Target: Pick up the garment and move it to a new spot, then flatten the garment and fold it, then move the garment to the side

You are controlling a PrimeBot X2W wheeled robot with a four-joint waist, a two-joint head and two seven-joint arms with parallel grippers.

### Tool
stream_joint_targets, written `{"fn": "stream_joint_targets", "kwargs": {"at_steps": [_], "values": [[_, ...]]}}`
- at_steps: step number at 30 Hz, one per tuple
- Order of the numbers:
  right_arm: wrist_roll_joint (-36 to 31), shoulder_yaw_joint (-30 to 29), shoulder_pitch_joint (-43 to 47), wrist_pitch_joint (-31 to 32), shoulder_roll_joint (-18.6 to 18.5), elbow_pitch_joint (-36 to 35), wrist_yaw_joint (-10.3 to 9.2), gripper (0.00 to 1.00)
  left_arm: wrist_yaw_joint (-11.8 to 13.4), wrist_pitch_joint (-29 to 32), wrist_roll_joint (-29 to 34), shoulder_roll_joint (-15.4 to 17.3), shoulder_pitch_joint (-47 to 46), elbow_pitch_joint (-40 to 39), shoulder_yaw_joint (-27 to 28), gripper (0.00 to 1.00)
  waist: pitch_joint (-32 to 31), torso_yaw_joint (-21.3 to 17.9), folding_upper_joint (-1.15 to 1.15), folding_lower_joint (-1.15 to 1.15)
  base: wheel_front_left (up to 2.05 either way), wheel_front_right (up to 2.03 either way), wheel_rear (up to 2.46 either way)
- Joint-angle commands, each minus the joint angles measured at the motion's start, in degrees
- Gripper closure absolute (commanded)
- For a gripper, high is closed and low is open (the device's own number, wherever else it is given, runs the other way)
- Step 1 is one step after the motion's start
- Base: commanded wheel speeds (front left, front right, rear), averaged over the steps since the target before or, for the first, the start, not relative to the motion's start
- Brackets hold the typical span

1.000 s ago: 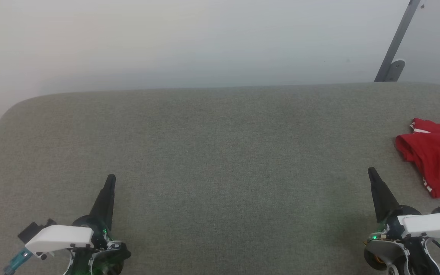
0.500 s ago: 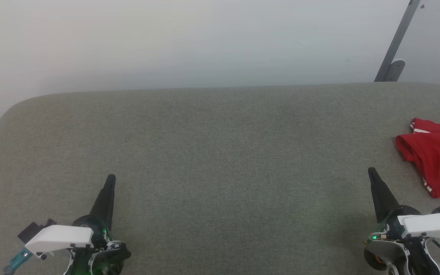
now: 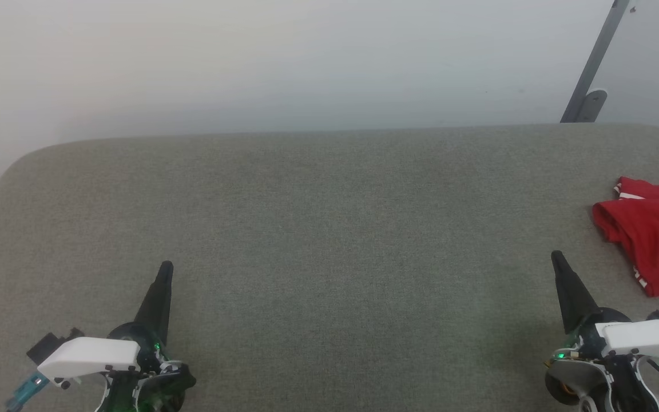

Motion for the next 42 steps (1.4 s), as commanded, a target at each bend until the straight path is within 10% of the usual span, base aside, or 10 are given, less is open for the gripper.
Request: {"fn": "stream_joint_targets", "kwargs": {"at_steps": [1, 42], "values": [[0.24, -0.09, -0.36, 0.14, -0.03, 0.13, 0.00, 1.00, -0.27, 0.20, -0.03, -0.21, -0.62, -0.03, 0.21, 1.00, 0.00, 0.00, 0.00, 0.00, 0.00, 0.00, 0.00], [0.25, -0.09, -0.36, 0.12, -0.03, 0.13, 0.00, 1.00, -0.27, 0.24, 0.00, -0.22, -0.62, -0.04, 0.23, 1.00, 0.00, 0.00, 0.00, 0.00, 0.00, 0.00, 0.00]]}}
